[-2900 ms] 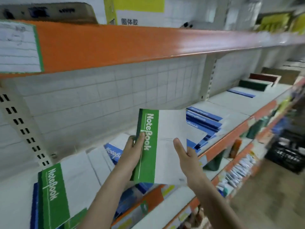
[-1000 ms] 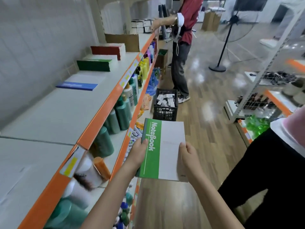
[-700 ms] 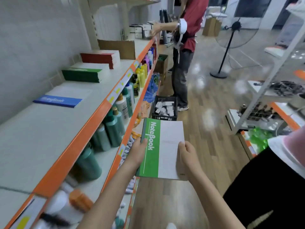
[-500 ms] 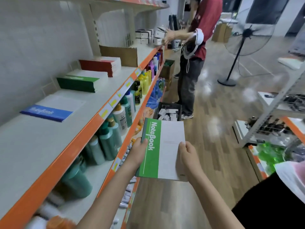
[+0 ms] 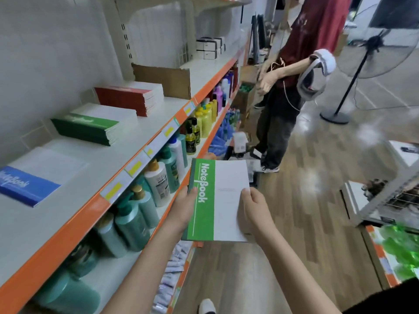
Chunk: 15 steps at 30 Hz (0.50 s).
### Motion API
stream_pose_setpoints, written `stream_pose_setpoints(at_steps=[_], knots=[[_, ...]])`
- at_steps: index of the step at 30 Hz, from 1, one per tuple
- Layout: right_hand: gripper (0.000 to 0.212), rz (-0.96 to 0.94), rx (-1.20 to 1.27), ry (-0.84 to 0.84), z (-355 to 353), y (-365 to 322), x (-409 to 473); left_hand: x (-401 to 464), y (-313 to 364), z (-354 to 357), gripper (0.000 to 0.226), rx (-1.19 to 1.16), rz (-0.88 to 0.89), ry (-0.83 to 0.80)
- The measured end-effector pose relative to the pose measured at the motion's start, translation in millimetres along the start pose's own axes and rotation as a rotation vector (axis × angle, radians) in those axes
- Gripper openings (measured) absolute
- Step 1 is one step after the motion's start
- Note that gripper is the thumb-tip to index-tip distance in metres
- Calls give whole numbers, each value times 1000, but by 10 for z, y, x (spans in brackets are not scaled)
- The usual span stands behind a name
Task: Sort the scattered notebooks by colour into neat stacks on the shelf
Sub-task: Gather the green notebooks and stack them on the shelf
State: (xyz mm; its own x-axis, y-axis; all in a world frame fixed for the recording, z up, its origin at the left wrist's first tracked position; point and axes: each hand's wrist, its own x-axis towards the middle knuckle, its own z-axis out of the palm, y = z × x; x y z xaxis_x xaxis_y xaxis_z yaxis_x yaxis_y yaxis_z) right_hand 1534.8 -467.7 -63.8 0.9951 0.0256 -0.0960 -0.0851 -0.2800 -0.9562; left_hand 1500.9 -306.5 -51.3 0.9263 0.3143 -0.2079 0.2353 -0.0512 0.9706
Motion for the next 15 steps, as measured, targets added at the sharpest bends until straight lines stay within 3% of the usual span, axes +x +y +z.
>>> stream_pose_setpoints(at_steps=[8,15], knots=[[23,-98,-39,-121,350,-507,1222,1006,465,-140,21,-15,-26,142],[28,-207,-59,-314,892,-1136,1983,1549,901,-591,29,-64,3,381]])
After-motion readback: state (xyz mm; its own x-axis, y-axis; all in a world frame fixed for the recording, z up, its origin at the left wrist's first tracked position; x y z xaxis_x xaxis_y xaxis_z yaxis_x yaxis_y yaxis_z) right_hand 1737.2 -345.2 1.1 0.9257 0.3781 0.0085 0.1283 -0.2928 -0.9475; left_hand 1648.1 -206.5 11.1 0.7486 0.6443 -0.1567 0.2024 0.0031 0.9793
